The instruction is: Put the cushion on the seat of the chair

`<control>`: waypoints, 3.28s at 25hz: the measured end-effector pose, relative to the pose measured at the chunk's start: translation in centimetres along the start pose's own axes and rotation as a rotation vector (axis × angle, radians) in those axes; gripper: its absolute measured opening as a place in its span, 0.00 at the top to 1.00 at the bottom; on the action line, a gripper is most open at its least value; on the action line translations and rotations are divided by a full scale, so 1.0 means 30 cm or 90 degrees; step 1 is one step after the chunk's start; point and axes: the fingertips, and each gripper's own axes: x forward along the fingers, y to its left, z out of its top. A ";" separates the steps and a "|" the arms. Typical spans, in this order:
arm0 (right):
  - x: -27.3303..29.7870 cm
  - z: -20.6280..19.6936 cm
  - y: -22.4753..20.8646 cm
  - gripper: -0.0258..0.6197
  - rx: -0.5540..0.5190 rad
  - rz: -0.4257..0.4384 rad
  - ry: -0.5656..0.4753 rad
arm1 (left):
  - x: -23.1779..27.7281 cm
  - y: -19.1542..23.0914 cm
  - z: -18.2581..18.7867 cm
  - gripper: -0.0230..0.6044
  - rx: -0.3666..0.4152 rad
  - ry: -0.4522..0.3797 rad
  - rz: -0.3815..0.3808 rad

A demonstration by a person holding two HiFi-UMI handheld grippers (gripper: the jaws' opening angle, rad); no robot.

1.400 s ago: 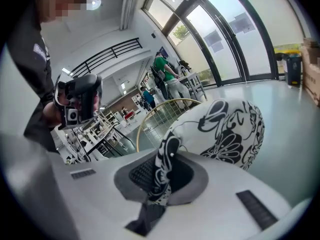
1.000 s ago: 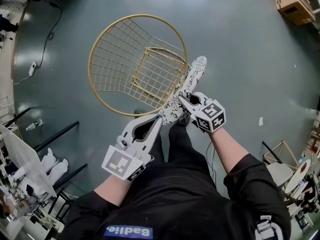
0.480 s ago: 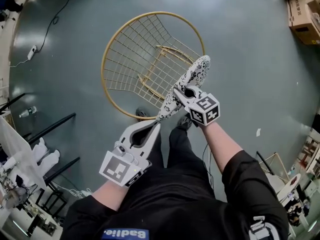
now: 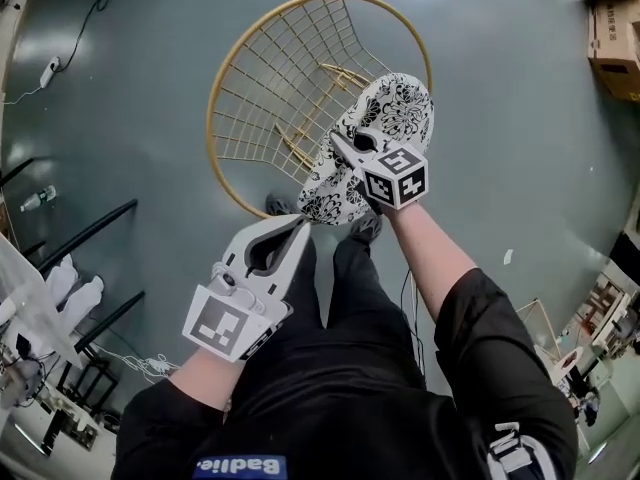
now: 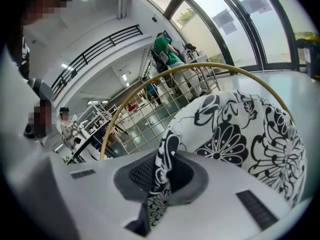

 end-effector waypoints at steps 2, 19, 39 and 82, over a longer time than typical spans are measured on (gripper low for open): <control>0.039 0.000 -0.010 0.90 0.003 0.001 -0.001 | 0.003 0.020 -0.011 0.94 -0.003 0.001 0.001; 0.388 -0.056 -0.133 0.90 0.011 -0.037 0.054 | -0.088 0.115 -0.076 0.94 -0.046 0.013 0.028; 0.253 0.019 -0.035 0.53 0.095 -0.001 0.022 | -0.237 0.005 -0.016 0.94 0.002 0.000 0.024; -1.305 0.454 0.840 0.91 -0.199 0.033 -0.329 | -0.095 -0.819 0.447 0.94 0.189 -0.125 -0.157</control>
